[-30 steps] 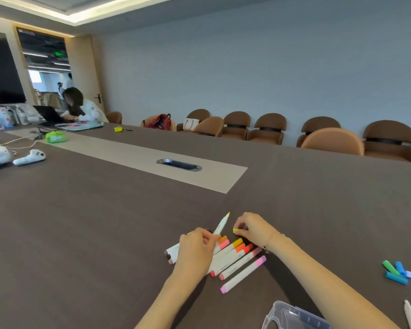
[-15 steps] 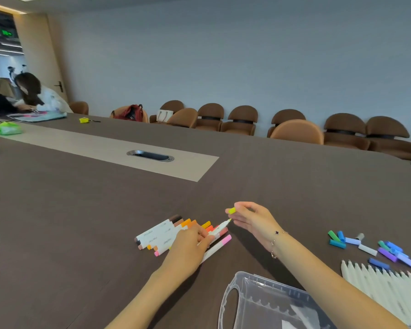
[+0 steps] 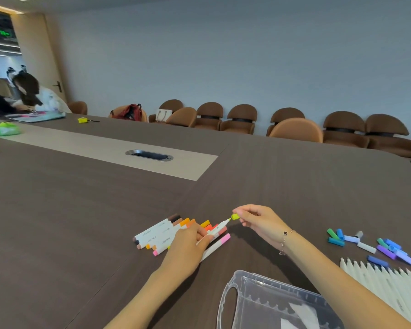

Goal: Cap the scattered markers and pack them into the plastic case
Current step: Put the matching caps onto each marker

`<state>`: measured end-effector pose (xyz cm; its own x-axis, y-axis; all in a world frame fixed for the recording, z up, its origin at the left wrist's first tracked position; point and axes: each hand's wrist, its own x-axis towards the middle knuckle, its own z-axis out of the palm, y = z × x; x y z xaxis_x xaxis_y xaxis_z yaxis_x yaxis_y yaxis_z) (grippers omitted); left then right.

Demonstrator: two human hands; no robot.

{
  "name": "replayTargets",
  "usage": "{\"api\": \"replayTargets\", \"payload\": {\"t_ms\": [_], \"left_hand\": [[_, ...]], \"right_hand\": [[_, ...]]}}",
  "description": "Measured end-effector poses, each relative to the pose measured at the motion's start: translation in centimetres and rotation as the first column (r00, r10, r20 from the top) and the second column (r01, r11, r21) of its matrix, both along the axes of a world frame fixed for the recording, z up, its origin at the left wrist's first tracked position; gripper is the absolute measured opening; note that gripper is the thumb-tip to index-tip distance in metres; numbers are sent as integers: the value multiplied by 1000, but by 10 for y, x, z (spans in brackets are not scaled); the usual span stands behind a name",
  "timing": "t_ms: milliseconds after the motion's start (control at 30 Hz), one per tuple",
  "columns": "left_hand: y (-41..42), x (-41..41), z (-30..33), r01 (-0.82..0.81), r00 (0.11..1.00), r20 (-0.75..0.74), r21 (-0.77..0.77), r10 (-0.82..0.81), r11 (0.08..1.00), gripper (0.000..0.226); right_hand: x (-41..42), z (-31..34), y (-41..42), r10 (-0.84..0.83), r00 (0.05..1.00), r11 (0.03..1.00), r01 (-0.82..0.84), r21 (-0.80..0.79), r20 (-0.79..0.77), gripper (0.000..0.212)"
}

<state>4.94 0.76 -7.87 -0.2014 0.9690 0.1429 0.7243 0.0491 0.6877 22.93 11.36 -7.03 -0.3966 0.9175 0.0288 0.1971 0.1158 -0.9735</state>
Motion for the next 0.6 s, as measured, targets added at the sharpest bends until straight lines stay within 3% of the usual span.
{"api": "replayTargets", "payload": {"t_ms": [267, 400, 600], "left_hand": [[0, 0, -2, 13, 1000, 5, 23, -13, 1000, 10], [-1, 2, -3, 55, 998, 14, 78, -56, 995, 24], [-2, 8, -4, -23, 979, 202, 86, 6, 996, 27]], "right_hand": [[-6, 3, -2, 55, 988, 994, -68, 83, 147, 16], [-10, 6, -2, 74, 994, 995, -78, 55, 79, 16], [-18, 15, -4, 53, 998, 996, -55, 74, 31, 12]]}}
